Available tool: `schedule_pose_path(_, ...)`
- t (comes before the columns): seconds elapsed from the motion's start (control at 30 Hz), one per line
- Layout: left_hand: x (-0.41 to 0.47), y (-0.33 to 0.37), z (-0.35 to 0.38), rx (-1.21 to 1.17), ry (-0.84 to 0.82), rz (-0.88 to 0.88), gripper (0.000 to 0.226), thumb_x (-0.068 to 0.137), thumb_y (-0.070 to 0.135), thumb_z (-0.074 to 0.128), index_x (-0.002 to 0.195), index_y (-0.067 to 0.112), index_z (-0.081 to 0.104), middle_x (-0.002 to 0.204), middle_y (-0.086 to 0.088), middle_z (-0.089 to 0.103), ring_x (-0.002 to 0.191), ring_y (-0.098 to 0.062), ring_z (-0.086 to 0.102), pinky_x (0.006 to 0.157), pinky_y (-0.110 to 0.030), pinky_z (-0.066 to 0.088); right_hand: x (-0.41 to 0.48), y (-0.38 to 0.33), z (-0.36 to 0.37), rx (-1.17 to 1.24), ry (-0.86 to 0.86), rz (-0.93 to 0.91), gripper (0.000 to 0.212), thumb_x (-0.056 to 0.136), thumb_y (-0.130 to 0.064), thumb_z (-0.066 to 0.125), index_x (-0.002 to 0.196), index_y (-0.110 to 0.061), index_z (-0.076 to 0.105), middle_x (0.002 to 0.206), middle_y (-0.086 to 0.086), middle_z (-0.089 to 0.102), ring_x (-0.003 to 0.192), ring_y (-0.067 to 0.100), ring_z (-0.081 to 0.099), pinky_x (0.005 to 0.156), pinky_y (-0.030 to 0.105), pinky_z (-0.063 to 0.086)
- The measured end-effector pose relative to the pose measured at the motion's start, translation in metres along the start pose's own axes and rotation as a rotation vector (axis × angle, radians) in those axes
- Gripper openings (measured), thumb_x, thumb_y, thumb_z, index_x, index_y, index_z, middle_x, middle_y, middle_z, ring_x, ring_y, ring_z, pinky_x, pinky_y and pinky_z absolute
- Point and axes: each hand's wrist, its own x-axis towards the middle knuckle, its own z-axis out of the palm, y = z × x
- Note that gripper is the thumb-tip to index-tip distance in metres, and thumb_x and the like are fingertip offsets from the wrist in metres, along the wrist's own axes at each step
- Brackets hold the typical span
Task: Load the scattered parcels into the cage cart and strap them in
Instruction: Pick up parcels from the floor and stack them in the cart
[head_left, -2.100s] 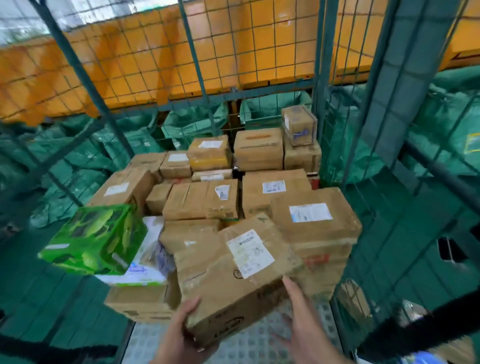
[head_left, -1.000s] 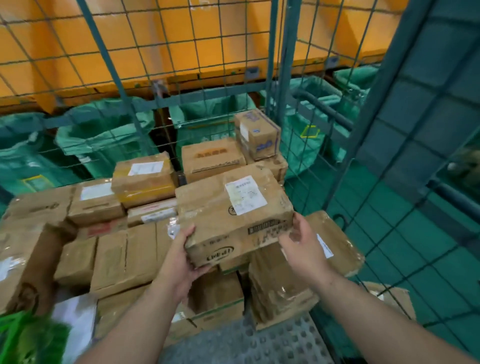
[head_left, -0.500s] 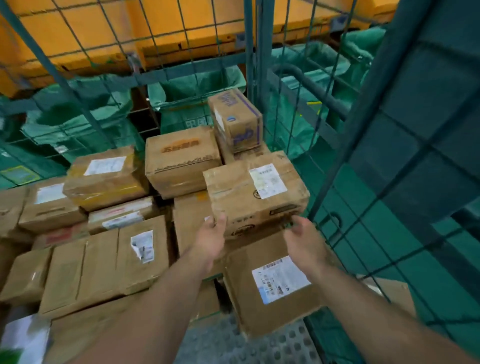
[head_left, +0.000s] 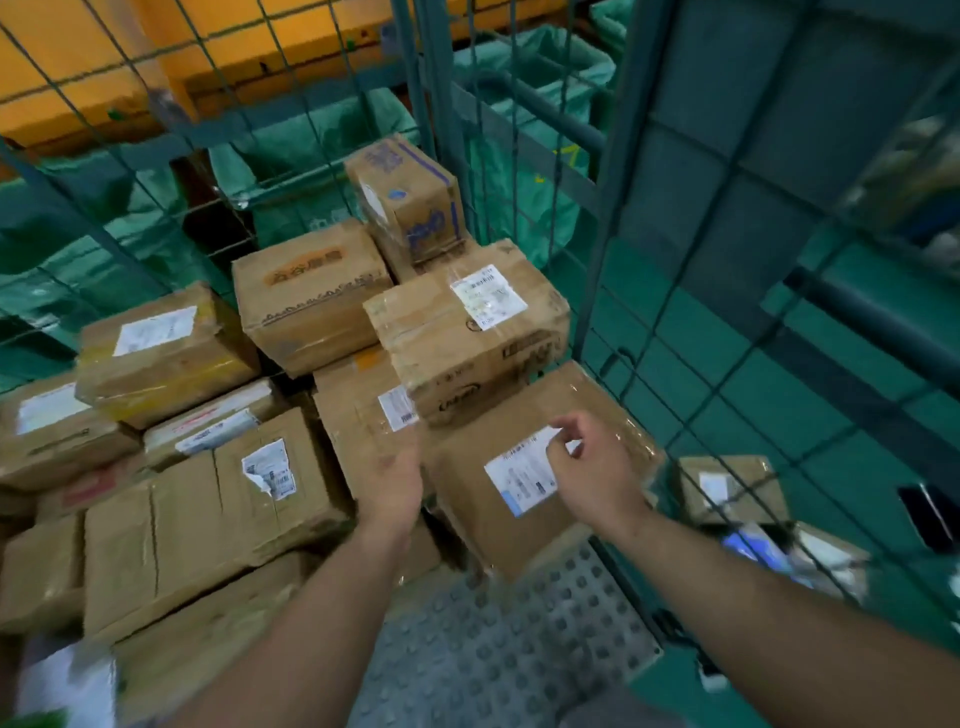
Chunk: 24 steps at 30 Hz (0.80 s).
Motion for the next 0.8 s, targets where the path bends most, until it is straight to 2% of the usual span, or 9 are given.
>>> schedule_pose_path(0.07, -0.03, -0.025, -0.009, 0.047, -0.009, 0.026, 0.022, 0.102, 0.042, 0.052, 0.097, 0.021, 0.057, 0.092, 0.008, 0.057, 0.097, -0.019, 0.054, 0.093, -0.036, 0.04, -0.029, 0.015, 0.005, 0.088, 0.063, 0.067, 0.021, 0.098, -0.027, 0.056, 0.117, -0.035, 0.058, 0.104, -0.013, 0.064, 0.08, 0.009, 0.065, 0.069, 0.03, 0.055)
schedule_pose_path(0.17, -0.058, -0.061, -0.014, 0.135, -0.233, 0.082, 0.028, 0.097, 0.032, 0.055, 0.076, 0.015, 0.061, 0.08, -0.004, 0.062, 0.071, -0.017, 0.056, 0.071, -0.03, 0.046, -0.074, 0.034, 0.019, 0.191, 0.151, 0.156, 0.015, 0.098, -0.02, 0.058, 0.111, -0.026, 0.059, 0.089, -0.012, 0.062, 0.072, 0.0, 0.058, 0.065, 0.018, 0.046)
schedule_pose_path(0.23, -0.079, -0.08, -0.014, 0.228, -0.39, 0.121, 0.035, 0.097, 0.03, 0.057, 0.067, 0.013, 0.054, 0.068, -0.009, 0.054, 0.054, -0.015, 0.047, 0.053, -0.023, 0.037, -0.108, 0.048, 0.03, 0.231, 0.227, 0.219, 0.012, 0.096, -0.016, 0.058, 0.102, -0.025, 0.061, 0.081, -0.011, 0.063, 0.063, 0.0, 0.056, 0.066, 0.023, 0.048)
schedule_pose_path(0.27, -0.089, -0.088, -0.013, 0.293, -0.472, 0.152, 0.037, 0.096, 0.031, 0.058, 0.063, 0.014, 0.053, 0.064, -0.009, 0.052, 0.051, -0.016, 0.046, 0.053, -0.024, 0.036, -0.124, 0.055, 0.034, 0.234, 0.262, 0.25, 0.01, 0.094, -0.017, 0.058, 0.098, -0.025, 0.062, 0.077, -0.01, 0.063, 0.063, 0.003, 0.057, 0.067, 0.028, 0.05)
schedule_pose_path(0.33, -0.108, -0.109, -0.009, 0.47, -0.646, 0.214, 0.04, 0.095, 0.033, 0.057, 0.058, 0.02, 0.052, 0.061, -0.007, 0.052, 0.055, -0.019, 0.048, 0.063, -0.031, 0.037, -0.16, 0.069, 0.037, 0.239, 0.312, 0.314, 0.008, 0.095, -0.018, 0.057, 0.094, -0.022, 0.064, 0.075, -0.01, 0.064, 0.063, 0.006, 0.057, 0.064, 0.022, 0.049)
schedule_pose_path(0.43, -0.133, -0.14, 0.001, 0.667, -0.809, 0.246, 0.032, 0.095, 0.025, 0.054, 0.063, 0.02, 0.059, 0.056, -0.002, 0.055, 0.059, -0.02, 0.052, 0.058, -0.031, 0.035, -0.216, 0.093, 0.026, 0.19, 0.361, 0.392, 0.01, 0.095, -0.021, 0.057, 0.095, -0.021, 0.068, 0.079, -0.009, 0.067, 0.064, 0.004, 0.057, 0.053, 0.008, 0.041)
schedule_pose_path(0.57, -0.179, -0.175, 0.022, 0.823, -0.941, 0.236, 0.021, 0.097, 0.021, 0.054, 0.076, 0.018, 0.06, 0.062, 0.001, 0.055, 0.055, -0.014, 0.051, 0.046, -0.02, 0.033, -0.281, 0.135, -0.004, 0.201, 0.445, 0.537, 0.009, 0.092, -0.024, 0.057, 0.09, -0.024, 0.067, 0.075, -0.009, 0.066, 0.063, 0.01, 0.057, 0.058, 0.02, 0.045)
schedule_pose_path(0.7, -0.217, -0.205, 0.046, 0.947, -1.025, 0.205, 0.017, 0.097, 0.023, 0.053, 0.083, 0.017, 0.061, 0.067, 0.001, 0.057, 0.055, -0.013, 0.05, 0.054, -0.025, 0.032, -0.336, 0.175, -0.03, 0.283, 0.526, 0.657, 0.013, 0.093, -0.024, 0.054, 0.093, -0.018, 0.066, 0.076, -0.004, 0.065, 0.055, 0.013, 0.052, 0.045, 0.019, 0.042)
schedule_pose_path(0.8, -0.246, -0.228, 0.077, 1.04, -1.075, 0.238, 0.017, 0.098, 0.026, 0.053, 0.085, 0.017, 0.061, 0.069, 0.003, 0.059, 0.055, -0.012, 0.051, 0.054, -0.026, 0.033, -0.369, 0.207, -0.055, 0.353, 0.58, 0.722, 0.014, 0.094, -0.022, 0.054, 0.094, -0.015, 0.066, 0.077, -0.001, 0.065, 0.053, 0.013, 0.05, 0.043, 0.019, 0.04)
